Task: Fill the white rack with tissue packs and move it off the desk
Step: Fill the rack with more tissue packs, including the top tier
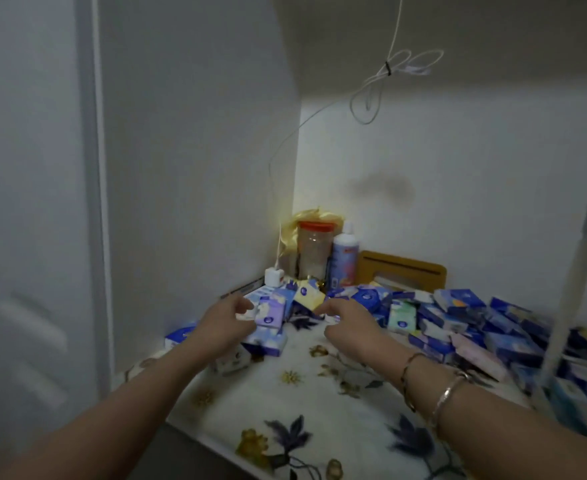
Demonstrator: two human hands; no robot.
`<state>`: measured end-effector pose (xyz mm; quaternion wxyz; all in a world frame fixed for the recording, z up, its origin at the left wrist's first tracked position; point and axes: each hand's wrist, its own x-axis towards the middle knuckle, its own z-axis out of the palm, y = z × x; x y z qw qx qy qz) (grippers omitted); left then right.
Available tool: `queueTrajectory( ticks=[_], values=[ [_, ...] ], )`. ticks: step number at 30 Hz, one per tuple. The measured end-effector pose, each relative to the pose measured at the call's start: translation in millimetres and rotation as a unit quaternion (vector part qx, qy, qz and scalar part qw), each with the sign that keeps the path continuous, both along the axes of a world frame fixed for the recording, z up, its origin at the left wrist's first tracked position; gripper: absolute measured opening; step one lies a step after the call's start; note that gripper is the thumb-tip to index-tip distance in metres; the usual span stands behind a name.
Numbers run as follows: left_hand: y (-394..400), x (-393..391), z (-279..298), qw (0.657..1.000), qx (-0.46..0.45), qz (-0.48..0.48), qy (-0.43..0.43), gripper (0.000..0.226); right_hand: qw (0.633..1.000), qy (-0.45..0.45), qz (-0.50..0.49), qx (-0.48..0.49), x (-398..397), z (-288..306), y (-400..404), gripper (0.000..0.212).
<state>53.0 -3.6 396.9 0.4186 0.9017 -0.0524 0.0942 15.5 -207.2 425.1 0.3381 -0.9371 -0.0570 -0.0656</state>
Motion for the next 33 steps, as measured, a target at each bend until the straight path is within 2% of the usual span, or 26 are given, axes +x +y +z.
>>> queueTrajectory(
  ticks=[5, 8, 12, 14, 18, 21, 24, 29, 33],
  values=[
    [-7, 21, -29, 0.972, 0.232, -0.019, 0.029, 0.089, 0.998, -0.003, 0.054, 0.028, 34, -30, 13, 0.047],
    [-17, 34, -41, 0.955, 0.297, 0.012, 0.015, 0.092, 0.996, -0.012, 0.069, 0.054, 64, -41, 24, 0.040],
    [-22, 43, -50, 0.962, 0.262, 0.040, -0.059, 0.085, 0.993, -0.006, 0.056, 0.103, 99, -51, 41, 0.037],
    [-22, 45, -55, 0.964, 0.246, 0.055, -0.081, 0.090, 0.993, 0.003, 0.046, 0.108, 111, -54, 48, 0.042],
    [-20, 51, -59, 0.978, 0.171, 0.068, -0.102, 0.105, 0.989, 0.036, -0.016, 0.145, 142, -63, 59, 0.065],
    [-20, 55, -58, 0.977, 0.185, 0.073, -0.080, 0.108, 0.979, 0.069, -0.054, 0.185, 163, -67, 63, 0.089],
    [-19, 58, -59, 0.978, 0.179, 0.074, -0.076, 0.104, 0.968, 0.065, -0.074, 0.232, 178, -72, 68, 0.099],
    [-23, 54, -60, 0.961, 0.239, 0.074, -0.121, 0.086, 0.951, 0.027, -0.060, 0.301, 160, -61, 64, 0.087],
    [-24, 48, -58, 0.968, 0.194, 0.053, -0.154, 0.082, 0.956, 0.002, -0.033, 0.292, 143, -45, 39, 0.064]
  ],
)
